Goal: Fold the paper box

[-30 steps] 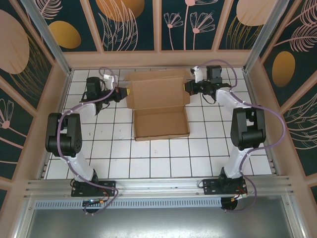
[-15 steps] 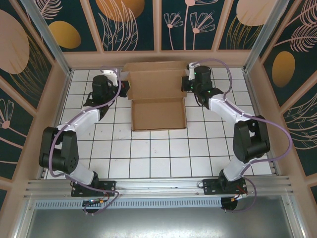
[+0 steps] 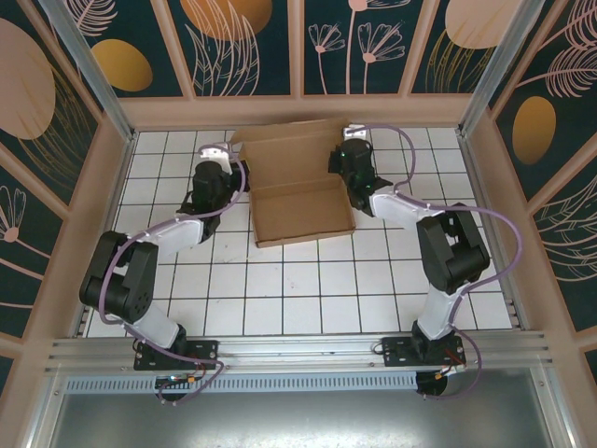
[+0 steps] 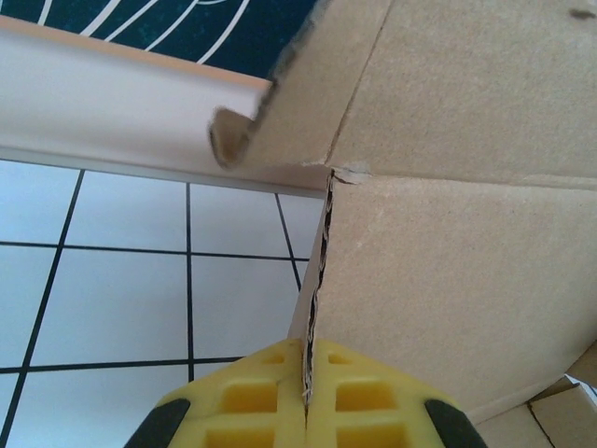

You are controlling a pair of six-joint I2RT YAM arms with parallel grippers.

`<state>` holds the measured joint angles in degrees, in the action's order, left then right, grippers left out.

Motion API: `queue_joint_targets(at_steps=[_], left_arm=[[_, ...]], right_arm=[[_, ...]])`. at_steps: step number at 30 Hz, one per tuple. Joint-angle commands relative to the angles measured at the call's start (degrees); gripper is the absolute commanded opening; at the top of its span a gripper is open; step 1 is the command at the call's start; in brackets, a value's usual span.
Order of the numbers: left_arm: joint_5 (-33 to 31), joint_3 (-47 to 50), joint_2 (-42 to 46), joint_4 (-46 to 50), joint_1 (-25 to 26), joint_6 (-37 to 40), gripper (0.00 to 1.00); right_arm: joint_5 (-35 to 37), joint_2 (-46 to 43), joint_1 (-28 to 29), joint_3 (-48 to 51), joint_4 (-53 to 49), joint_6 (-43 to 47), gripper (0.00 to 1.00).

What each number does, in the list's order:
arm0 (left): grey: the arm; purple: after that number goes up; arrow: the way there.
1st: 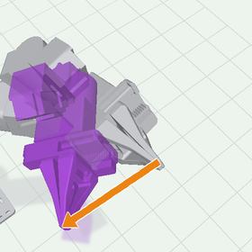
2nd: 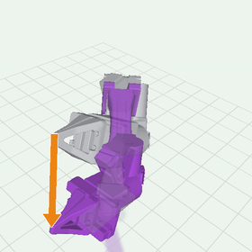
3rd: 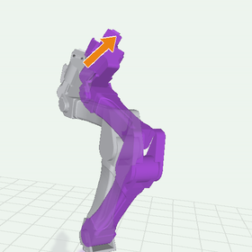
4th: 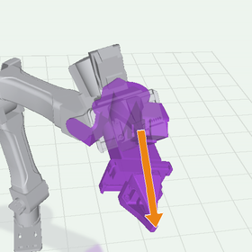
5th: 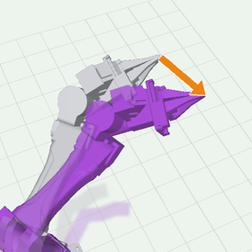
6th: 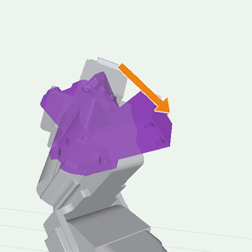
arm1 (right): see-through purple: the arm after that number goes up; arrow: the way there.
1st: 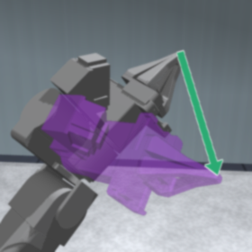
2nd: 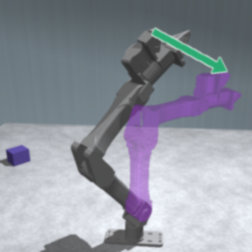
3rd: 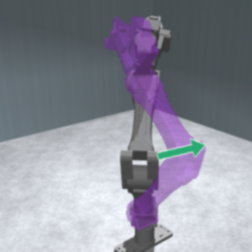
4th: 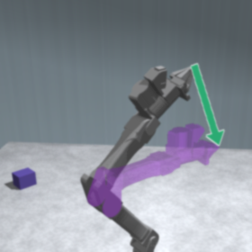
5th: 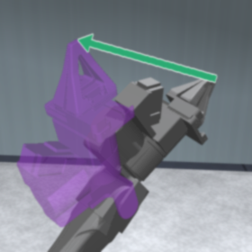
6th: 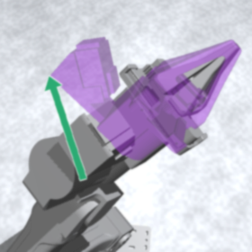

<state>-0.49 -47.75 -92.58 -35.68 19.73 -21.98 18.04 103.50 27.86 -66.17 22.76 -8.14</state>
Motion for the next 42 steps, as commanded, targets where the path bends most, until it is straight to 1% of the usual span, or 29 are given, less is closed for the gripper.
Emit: queue_joint_targets(at_steps=[1, 4, 6, 9, 13, 18, 20, 23, 27, 28, 30, 37, 42], left_arm=[[0.79, 2.78, -0.94, -6.41, 2.38, 0.51, 0.0], [-0.41, 5.17, -0.77, -7.65, 3.36, 1.15, 0.0], [-1.59, 6.43, -0.47, -7.95, 3.86, 0.26, 0.0], [-4.57, 7.93, 0.09, -7.56, 5.08, -1.66, 0.0], [-9.29, 7.0, -0.14, -3.14, 7.77, -4.31, 0.0], [-17.72, 6.26, -0.32, 1.1, 12.07, -7.03, 0.0], [-21.88, 5.4, -0.82, 3.67, 13.63, -8.38, 0.0], [-25.12, 4.68, -1.47, 6.55, 14.91, -9.81, 0.0], [-26.65, 5.52, -1.29, 7.21, 15.88, -11.28, 0.0], [-27.04, 5.95, -1.2, 7.4, 16.04, -11.91, 0.0], [-27.24, 6.66, -0.96, 7.51, 16.26, -12.85, 0.0], [-26.65, 8.59, 0.0, 8.04, 16.53, -14.8, 0.0], [-26.88, 7.35, -0.62, 8.55, 16.49, -13.85, 0.0]], right_arm=[[-2.11, 0.24, 0.88, 3.75, 12.44, -2.6, 0.0], [-3.9, -0.8, 0.97, 9.21, 19.77, -2.74, 0.0], [-4.58, -1.38, 0.97, 11.76, 22.25, -3.67, 0.0], [-5.96, -1.97, 1.06, 13.87, 22.72, -4.86, 0.0], [-6.73, -2.75, 1.31, 16.09, 23.63, -4.71, 0.0], [-6.26, -4.07, 1.72, 18.31, 23.72, -4.34, 0.0], [-6.24, -4.48, 2.15, 19.35, 23.97, -3.98, 0.02], [-5.81, -4.7, 3.14, 21.05, 25.05, -2.3, 0.05], [-4.01, -5.37, 3.17, 23.56, 26.63, -3.37, 0.09], [-3.64, -5.6, 4.27, 24.05, 26.76, -3.65, 0.1], [-3.26, -6.07, 4.72, 25.21, 27.37, -3.82, 0.12], [-2.57, -7.9, 5.62, 28.13, 27.16, -5.3, 0.12], [-2.0, -7.53, 5.84, 27.76, 26.33, -4.97, 0.13]])
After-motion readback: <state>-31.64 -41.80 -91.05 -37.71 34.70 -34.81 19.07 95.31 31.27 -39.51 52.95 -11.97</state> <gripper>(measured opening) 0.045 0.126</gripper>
